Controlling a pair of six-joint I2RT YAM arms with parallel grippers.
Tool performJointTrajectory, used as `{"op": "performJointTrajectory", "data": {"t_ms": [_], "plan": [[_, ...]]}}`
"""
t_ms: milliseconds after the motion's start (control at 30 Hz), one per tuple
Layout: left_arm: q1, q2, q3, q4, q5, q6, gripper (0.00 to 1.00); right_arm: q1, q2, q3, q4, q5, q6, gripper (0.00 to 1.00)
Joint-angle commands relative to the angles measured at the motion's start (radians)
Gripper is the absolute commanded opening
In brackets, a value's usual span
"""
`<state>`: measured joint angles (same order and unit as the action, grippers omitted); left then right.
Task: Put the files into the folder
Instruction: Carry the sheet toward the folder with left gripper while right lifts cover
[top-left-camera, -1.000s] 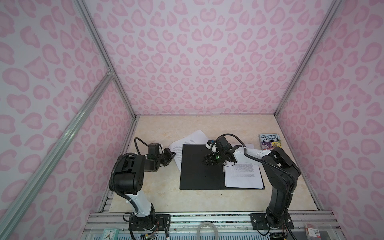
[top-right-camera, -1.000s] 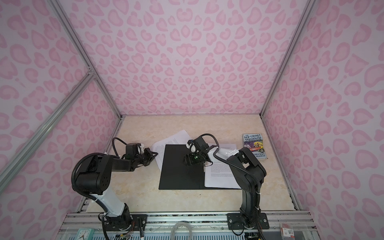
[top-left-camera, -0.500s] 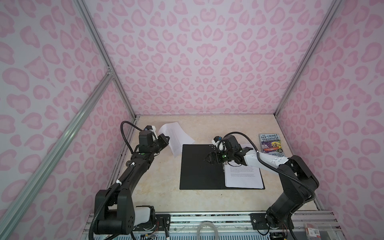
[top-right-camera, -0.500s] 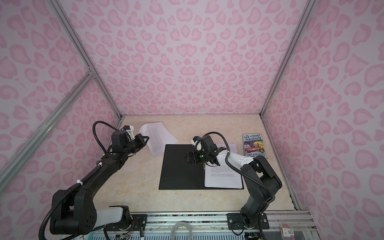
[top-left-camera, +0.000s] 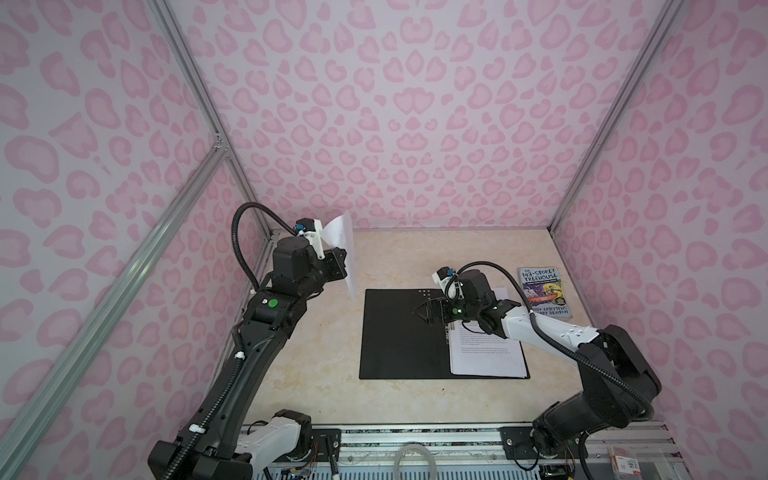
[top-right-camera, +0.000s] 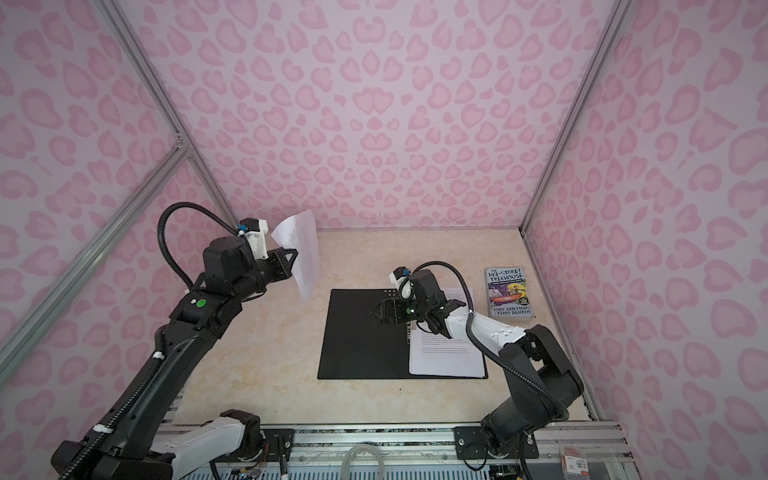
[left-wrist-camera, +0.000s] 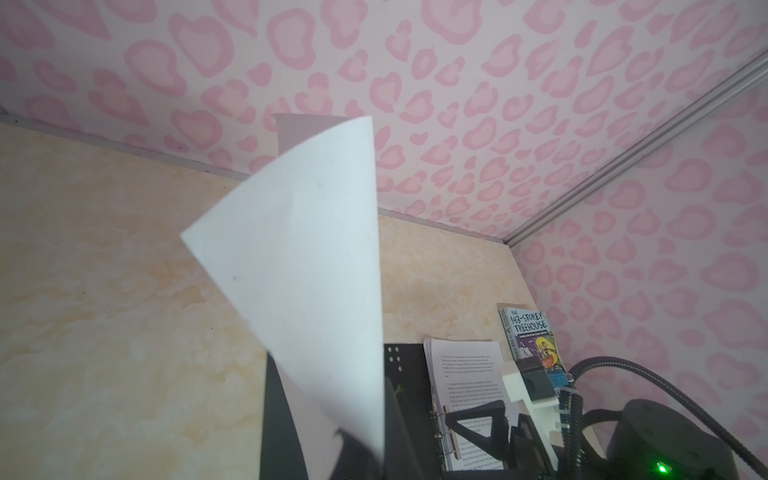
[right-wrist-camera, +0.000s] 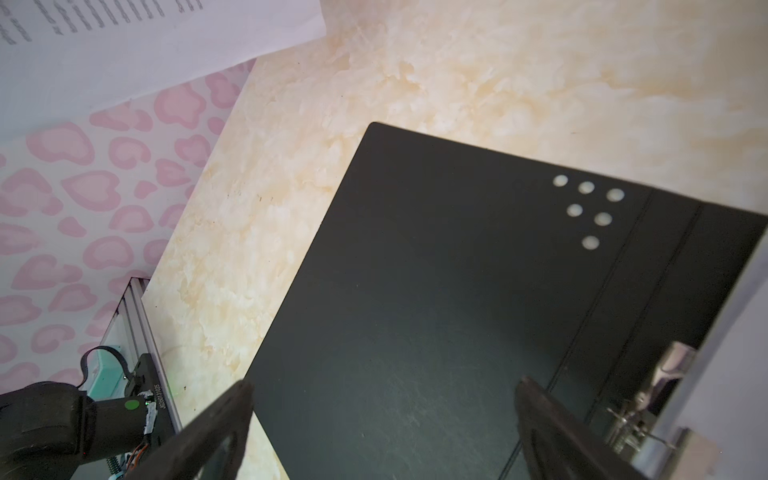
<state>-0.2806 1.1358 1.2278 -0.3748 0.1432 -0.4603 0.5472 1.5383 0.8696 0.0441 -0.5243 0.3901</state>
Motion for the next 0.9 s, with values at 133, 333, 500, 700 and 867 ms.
{"op": "performJointTrajectory", "data": {"t_ms": [133, 333, 500, 700, 867], "plan": [[-0.091, 0.051, 0.170, -0.148, -0.013, 0.189, 0.04, -0.005, -0.081, -0.076, 0.141, 0.012, 0.005, 0.98], [-0.176, 0.052, 0.182, -0.147, -0.017, 0.386, 0.04, -0.014, -0.154, -0.150, 0.212, 0.109, -0.007, 0.98], [-0.268, 0.048, 0.146, -0.133, -0.007, 0.609, 0.04, -0.015, -0.217, -0.260, 0.371, 0.159, -0.040, 0.98], [-0.372, 0.001, 0.029, -0.104, -0.082, 0.881, 0.04, -0.015, -0.312, -0.384, 0.562, 0.210, -0.074, 0.98], [-0.373, -0.080, -0.116, -0.011, -0.159, 0.957, 0.04, -0.012, -0.332, -0.340, 0.515, 0.213, -0.116, 0.98]]}}
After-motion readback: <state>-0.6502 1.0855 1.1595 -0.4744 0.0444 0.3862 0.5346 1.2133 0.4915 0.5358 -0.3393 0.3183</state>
